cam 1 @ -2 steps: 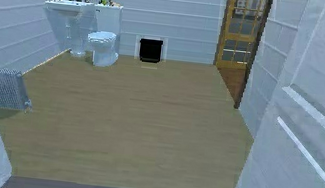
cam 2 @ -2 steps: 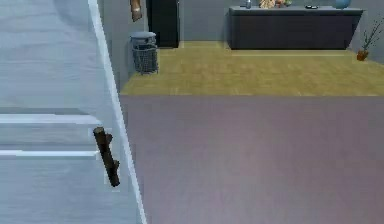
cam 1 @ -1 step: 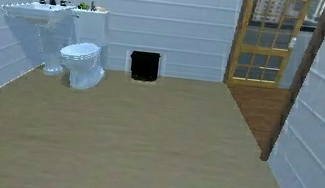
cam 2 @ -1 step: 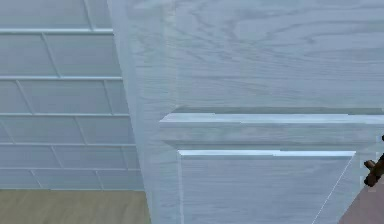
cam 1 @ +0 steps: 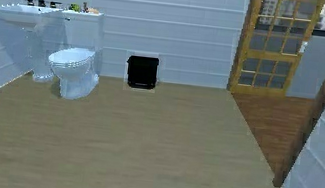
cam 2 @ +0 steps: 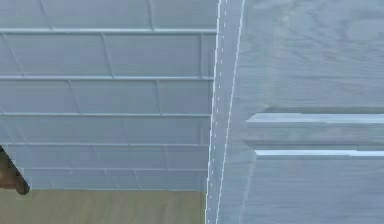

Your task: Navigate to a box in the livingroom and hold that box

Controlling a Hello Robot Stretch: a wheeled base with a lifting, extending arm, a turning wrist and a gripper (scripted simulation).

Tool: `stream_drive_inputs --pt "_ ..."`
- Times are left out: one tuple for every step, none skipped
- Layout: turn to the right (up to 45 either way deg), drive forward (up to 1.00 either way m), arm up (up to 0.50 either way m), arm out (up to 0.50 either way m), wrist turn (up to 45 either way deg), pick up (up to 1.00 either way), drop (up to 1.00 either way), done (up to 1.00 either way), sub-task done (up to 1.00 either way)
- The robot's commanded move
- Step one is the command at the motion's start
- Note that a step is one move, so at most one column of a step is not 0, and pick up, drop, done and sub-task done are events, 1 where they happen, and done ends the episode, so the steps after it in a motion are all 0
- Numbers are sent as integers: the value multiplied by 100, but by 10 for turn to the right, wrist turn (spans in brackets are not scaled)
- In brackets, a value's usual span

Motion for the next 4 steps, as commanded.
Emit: stream_drive_inputs --pt "180 0 0 0 0 0 0 0 0" --pt "0 100 0 0 0 0 0 0 0" --pt "0 55 0 0 0 0 0 0 0" --pt "-90 0 0 0 0 0 0 0 0"
